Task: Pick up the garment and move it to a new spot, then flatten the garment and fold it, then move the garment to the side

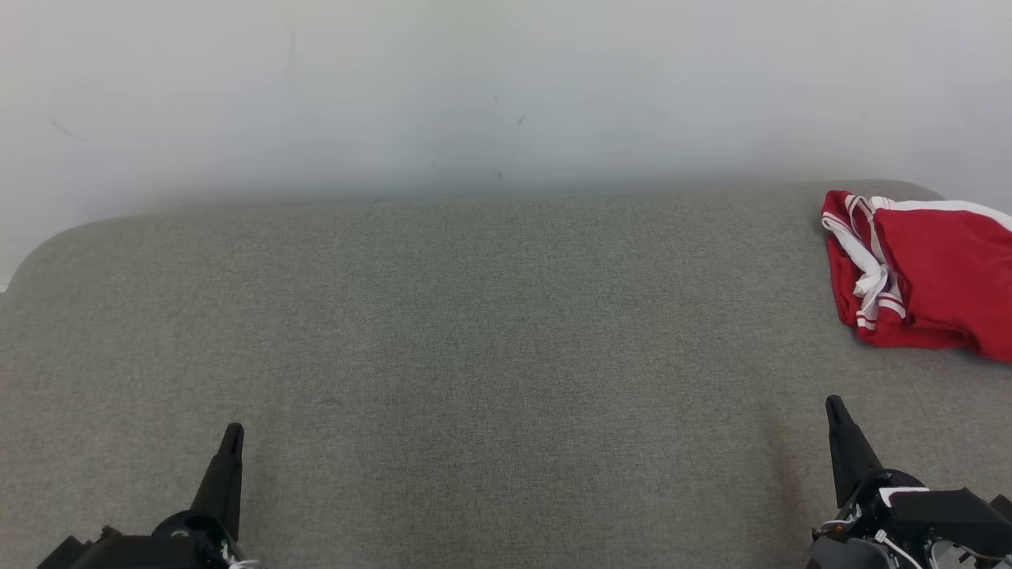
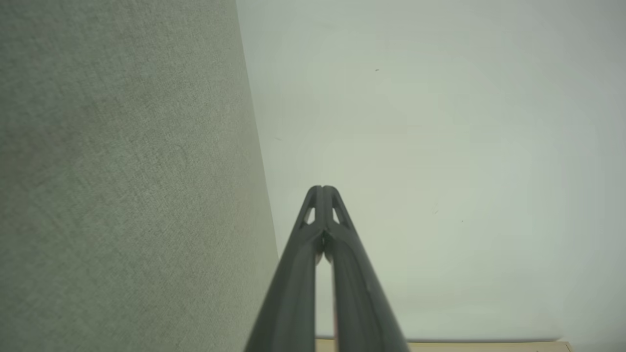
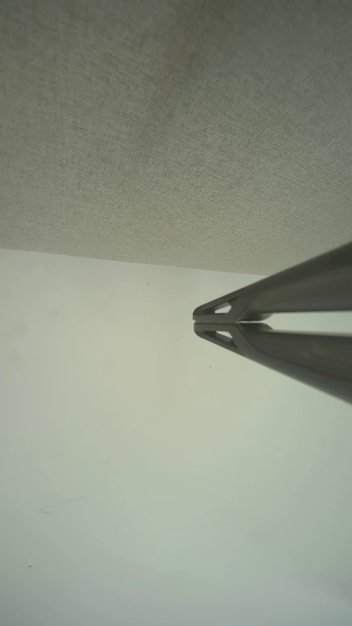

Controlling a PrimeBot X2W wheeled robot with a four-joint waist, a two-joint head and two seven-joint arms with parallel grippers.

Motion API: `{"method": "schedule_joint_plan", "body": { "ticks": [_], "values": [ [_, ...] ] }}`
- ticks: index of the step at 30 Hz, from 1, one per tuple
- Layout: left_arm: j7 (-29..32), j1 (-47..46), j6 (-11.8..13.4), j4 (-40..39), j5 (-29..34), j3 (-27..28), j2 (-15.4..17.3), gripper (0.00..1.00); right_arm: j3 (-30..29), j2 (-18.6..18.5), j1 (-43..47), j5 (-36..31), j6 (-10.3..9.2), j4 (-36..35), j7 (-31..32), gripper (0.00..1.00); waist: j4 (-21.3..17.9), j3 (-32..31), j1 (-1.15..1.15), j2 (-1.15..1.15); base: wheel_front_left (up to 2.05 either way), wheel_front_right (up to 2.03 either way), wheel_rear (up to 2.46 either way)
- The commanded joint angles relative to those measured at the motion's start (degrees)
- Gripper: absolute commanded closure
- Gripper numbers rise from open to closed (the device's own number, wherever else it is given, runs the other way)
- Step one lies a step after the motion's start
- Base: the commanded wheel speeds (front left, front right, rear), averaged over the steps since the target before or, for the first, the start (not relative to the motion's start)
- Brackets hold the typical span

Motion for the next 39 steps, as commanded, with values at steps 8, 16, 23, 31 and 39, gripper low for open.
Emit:
{"method": "schedule_joint_plan", "body": {
  "ticks": [8,16,23,31,39],
  "values": [
    [0.18,-0.68,0.06,0.11,-0.23,0.02,0.32,1.00,-0.12,0.14,-0.37,0.09,0.04,0.04,0.19,1.00,0.00,0.00,0.00,0.00,0.00,0.00,0.00],
    [0.18,-0.68,0.06,0.10,-0.24,0.01,0.32,1.00,-0.12,0.13,-0.37,0.09,0.04,0.03,0.19,1.00,0.00,0.00,0.00,0.00,0.00,0.00,0.00],
    [0.18,-0.67,0.06,0.10,-0.24,0.01,0.32,1.00,-0.11,0.13,-0.37,0.09,0.04,0.04,0.18,1.00,0.00,0.00,0.00,0.00,0.00,0.00,0.00],
    [0.17,-0.67,0.06,0.10,-0.24,0.01,0.32,1.00,-0.11,0.13,-0.37,0.10,0.04,0.03,0.18,1.00,0.00,0.00,0.00,0.00,0.00,0.00,0.00],
    [0.17,-0.67,0.06,0.10,-0.24,-0.01,0.32,1.00,-0.10,0.13,-0.37,0.10,0.04,0.04,0.18,1.00,0.00,0.00,0.00,0.00,0.00,0.00,0.00]
  ]
}}
